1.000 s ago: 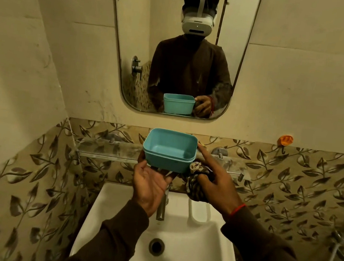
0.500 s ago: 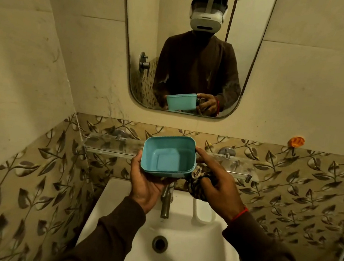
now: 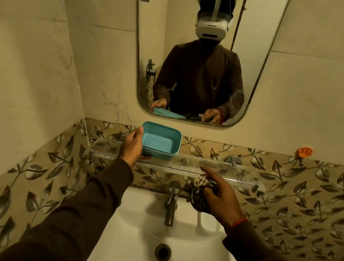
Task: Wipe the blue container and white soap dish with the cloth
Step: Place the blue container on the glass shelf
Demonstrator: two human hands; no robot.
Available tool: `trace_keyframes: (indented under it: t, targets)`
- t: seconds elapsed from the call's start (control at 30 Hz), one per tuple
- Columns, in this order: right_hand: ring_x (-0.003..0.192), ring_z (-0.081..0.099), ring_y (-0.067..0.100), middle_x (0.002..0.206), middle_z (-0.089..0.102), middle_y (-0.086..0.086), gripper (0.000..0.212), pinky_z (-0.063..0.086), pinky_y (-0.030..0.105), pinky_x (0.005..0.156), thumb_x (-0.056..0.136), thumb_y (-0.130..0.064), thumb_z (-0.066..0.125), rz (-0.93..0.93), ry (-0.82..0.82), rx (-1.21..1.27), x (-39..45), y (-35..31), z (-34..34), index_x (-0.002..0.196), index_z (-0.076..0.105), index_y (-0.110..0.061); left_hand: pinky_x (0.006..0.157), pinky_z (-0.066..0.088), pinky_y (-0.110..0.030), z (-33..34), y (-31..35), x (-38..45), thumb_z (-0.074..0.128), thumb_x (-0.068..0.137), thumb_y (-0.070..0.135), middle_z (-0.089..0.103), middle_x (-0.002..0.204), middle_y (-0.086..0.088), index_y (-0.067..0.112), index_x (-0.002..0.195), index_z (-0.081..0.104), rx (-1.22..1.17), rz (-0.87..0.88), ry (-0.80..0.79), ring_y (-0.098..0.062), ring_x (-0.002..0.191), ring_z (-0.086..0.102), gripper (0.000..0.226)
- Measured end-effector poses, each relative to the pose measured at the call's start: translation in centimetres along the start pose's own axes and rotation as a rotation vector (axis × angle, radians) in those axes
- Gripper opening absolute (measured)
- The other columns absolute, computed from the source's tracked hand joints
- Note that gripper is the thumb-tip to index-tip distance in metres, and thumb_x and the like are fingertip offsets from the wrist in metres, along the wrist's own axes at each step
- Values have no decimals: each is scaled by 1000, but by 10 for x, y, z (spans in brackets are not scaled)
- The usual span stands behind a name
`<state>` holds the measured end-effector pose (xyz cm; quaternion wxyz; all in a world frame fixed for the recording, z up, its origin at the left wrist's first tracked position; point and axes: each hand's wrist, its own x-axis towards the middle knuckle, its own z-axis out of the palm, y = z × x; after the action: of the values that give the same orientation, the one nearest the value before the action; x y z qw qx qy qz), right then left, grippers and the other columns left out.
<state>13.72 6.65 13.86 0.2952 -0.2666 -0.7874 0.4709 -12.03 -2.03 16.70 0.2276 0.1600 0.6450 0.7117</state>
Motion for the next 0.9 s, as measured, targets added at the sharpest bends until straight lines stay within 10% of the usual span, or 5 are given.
trace_keyframes:
  t: [0.17, 0.4, 0.6, 0.9]
  targets:
    - [116, 51, 10, 127, 56, -2, 53, 45, 26, 96, 85, 4, 49, 37, 9, 21, -5, 9, 2, 127, 56, -29, 77, 58, -52, -1, 0, 22, 40, 107, 38, 58, 136, -27, 7, 140, 51, 21, -107, 29, -45, 118, 61, 47]
    - [107, 61, 13, 116, 63, -1, 44, 54, 37, 92, 87, 4, 50, 100, 46, 73, -6, 21, 0, 121, 61, -21, 76, 60, -50, -8, -5, 32, 44, 106, 37, 58, 135, -24, 5, 138, 53, 50, -187, 66, -41, 119, 60, 46]
    - [90, 65, 3, 102, 65, -12, 40, 54, 12, 65, 89, 5, 48, 162, 78, 126, -10, 35, -5, 112, 64, -24, 68, 58, -43, -9, -1, 40, 49, 104, 29, 57, 128, -19, 2, 136, 52, 241, -150, 154, -38, 111, 59, 41]
    - [69, 67, 47, 72, 67, 30, 31, 56, 53, 65, 89, 1, 44, 457, 174, 184, -28, 101, -14, 69, 64, -11, 110, 35, -49, -14, -11, 22, 54, 101, 29, 48, 144, -30, -4, 137, 51, 885, 226, 279, -47, 131, 43, 49]
